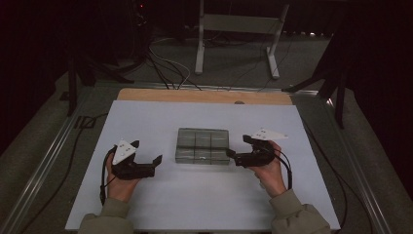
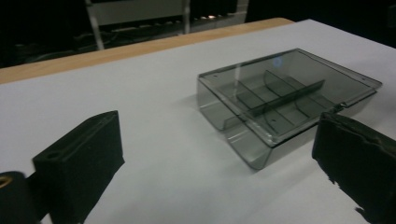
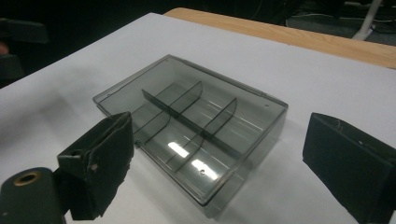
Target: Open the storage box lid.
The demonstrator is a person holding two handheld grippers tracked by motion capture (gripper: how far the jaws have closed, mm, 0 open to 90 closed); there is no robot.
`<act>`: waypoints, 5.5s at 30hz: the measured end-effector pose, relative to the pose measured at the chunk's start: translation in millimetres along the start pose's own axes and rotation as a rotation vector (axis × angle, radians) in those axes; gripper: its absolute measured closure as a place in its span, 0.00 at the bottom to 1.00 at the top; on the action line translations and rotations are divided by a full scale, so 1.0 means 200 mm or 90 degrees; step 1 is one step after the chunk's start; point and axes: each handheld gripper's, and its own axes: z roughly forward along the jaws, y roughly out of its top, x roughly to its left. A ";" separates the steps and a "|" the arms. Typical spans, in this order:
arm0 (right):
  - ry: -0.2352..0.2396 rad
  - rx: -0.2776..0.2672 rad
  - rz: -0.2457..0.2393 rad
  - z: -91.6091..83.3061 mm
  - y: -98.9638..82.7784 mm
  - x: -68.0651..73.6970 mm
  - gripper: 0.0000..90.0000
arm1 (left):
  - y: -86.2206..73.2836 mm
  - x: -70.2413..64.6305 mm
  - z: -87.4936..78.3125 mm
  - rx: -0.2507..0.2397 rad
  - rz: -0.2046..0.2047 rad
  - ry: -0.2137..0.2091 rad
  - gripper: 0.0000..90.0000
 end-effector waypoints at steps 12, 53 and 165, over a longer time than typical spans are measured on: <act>0.011 0.001 -0.024 0.03 0.01 0.04 0.10 | 0.00 -0.03 0.11 0.042 -0.026 -0.063 0.24; 0.004 0.000 -0.048 0.05 0.01 0.07 0.10 | -0.06 -0.13 0.26 0.160 0.023 -0.093 1.00; -0.074 -0.022 -0.166 0.21 0.11 -0.01 0.65 | 0.00 -0.16 0.40 0.151 -0.054 -0.028 0.73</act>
